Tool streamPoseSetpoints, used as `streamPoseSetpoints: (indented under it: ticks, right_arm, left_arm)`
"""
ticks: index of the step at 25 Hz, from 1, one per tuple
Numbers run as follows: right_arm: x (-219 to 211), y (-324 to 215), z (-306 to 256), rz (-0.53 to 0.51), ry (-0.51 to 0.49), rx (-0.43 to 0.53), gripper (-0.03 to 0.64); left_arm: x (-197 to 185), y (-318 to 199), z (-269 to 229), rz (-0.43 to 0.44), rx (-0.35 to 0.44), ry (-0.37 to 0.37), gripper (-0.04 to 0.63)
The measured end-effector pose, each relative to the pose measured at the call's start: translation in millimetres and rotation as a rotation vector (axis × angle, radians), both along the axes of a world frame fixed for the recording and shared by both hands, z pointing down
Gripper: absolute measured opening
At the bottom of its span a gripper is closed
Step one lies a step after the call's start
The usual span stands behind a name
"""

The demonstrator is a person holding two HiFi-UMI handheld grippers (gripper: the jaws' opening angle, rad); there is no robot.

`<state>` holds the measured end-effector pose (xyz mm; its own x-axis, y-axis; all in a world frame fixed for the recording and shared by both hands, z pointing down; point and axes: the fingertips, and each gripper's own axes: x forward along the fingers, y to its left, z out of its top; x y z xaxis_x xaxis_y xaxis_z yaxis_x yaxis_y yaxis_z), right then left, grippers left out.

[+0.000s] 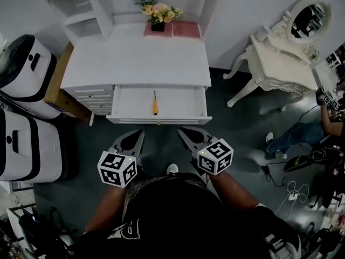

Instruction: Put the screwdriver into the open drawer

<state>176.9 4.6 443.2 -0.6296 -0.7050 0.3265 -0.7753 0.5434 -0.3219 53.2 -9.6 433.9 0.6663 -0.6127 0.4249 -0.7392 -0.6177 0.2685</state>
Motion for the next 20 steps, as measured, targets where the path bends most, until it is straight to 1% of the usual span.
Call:
streamPoseSetpoints:
  ticks: [5,8,11,15,20]
  right_arm:
    - [-7,-3,0,0.044,0.004,-0.013,0.008]
    - [-16,-8,-2,0.074,0.003,-0.021,0.008]
    - [-25,-14,-2,0.096,-0.006,-0.024,0.008]
    - [-37,-17,-2,0.115,-0.001,-0.029,0.008]
    - [-44,-20,0,0.136,0.002,-0.04,0.008]
  left_arm:
    - [-1,-11,-9,0.055,0.014,0.0,0.015]
    - [-11,-17,-11,0.08,0.014,-0.007,0.015]
    - [-20,-24,-6,0.087,-0.005,-0.017,0.015]
    - [-28,-27,3,0.118,-0.048,-0.014,0.015]
    - [-33,-31,0,0.149,-0.043,-0.008,0.015]
